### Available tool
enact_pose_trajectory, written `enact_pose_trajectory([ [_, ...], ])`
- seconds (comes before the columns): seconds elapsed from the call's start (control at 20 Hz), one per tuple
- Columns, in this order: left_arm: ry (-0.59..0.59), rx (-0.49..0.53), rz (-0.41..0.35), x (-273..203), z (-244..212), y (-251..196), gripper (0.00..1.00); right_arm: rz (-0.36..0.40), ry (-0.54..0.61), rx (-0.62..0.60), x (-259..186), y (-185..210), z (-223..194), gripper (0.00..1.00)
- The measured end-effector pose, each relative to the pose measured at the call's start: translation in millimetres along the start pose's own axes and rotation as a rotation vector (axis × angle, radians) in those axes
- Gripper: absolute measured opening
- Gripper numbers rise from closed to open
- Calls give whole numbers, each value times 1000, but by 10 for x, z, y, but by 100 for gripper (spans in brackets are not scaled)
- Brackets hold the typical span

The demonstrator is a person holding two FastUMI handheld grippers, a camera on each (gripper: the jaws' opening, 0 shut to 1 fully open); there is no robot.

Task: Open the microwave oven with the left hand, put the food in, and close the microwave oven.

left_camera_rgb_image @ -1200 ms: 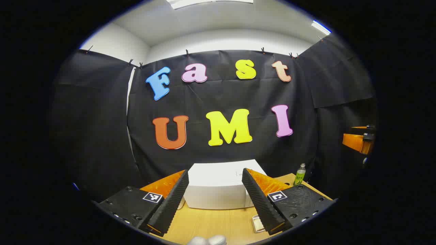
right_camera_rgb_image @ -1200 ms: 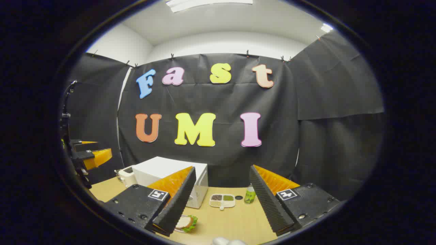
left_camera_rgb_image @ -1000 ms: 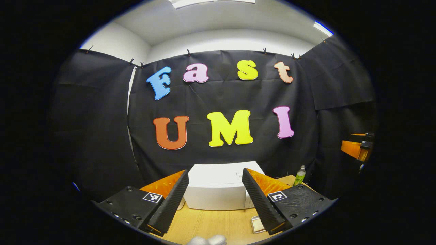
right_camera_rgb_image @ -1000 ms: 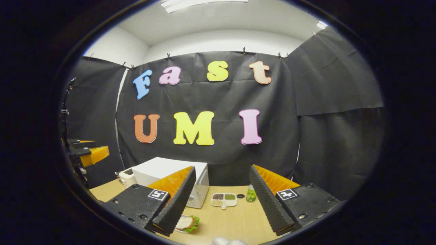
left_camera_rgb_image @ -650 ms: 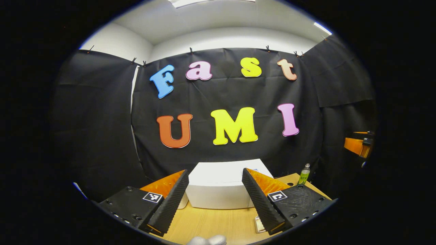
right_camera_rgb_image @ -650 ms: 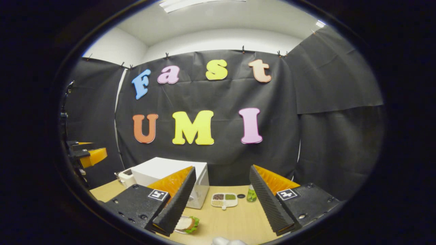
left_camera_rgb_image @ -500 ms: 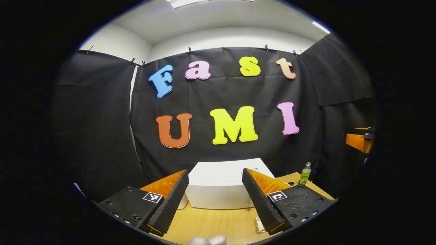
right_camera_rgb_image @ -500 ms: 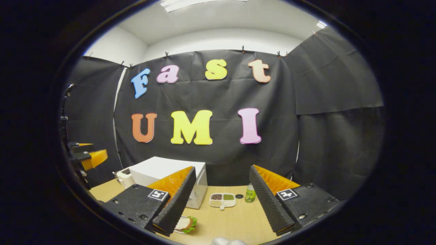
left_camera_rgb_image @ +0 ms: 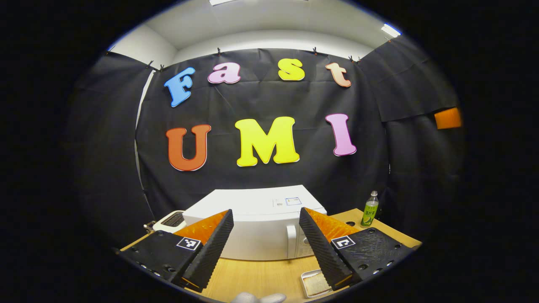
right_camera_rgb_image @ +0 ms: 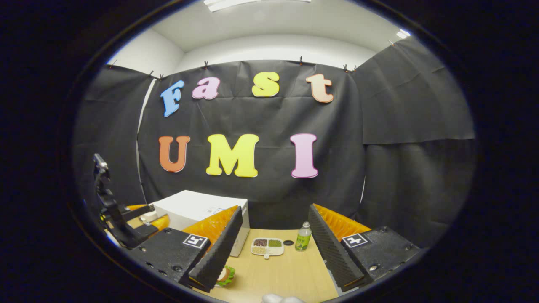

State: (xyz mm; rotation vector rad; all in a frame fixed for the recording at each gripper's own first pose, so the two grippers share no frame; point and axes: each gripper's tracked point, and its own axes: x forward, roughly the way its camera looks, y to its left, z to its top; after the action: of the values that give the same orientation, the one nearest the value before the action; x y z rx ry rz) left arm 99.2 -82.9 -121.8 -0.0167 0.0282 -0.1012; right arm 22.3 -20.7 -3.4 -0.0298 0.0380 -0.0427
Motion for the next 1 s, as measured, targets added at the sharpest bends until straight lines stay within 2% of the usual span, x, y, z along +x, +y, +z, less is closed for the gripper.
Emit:
enact_pose_trajectory([
  [0.2,65,-44,-37,457,-552,-262,96,-16,25,-41,-20,-45,-14,100],
  [0.25,98,-55,-35,586,-691,-295,97,-24,35,-51,-15,-70,-38,92],
  [0.3,119,-58,-33,690,-836,-314,96,-28,46,-59,-13,-82,-54,92],
  [0.35,132,-65,-31,793,-954,-338,97,-35,60,-64,-21,-93,-96,92],
  [0.4,142,-66,-30,887,-1020,-358,96,-42,72,-72,-18,-117,-118,100],
  [0.55,154,-77,-31,1105,-1199,-399,94,-60,108,-85,10,-173,-198,100],
  [0.6,166,-76,-29,1145,-1274,-405,88,-66,118,-85,17,-191,-223,93],
  [0.65,175,-77,-41,1198,-1339,-442,86,-68,125,-84,15,-202,-236,92],
  [0.7,184,-74,-45,1223,-1399,-454,69,-71,125,-84,17,-204,-234,92],
  [0.75,198,-68,-53,1238,-1456,-467,76,-74,130,-87,29,-209,-252,100],
  [0.8,217,-68,-62,1245,-1515,-476,71,-76,133,-92,26,-212,-253,92],
  [0.85,215,-70,-69,1256,-1515,-462,67,-73,134,-98,20,-209,-255,92],
  [0.9,214,-83,-83,1230,-1501,-477,58,-74,135,-103,11,-214,-248,92],
  [0.95,210,-89,-94,1246,-1504,-496,32,-73,132,-103,7,-220,-238,92],
  [1.0,209,-82,-94,1307,-1534,-496,28,-72,130,-101,14,-211,-227,100],
])
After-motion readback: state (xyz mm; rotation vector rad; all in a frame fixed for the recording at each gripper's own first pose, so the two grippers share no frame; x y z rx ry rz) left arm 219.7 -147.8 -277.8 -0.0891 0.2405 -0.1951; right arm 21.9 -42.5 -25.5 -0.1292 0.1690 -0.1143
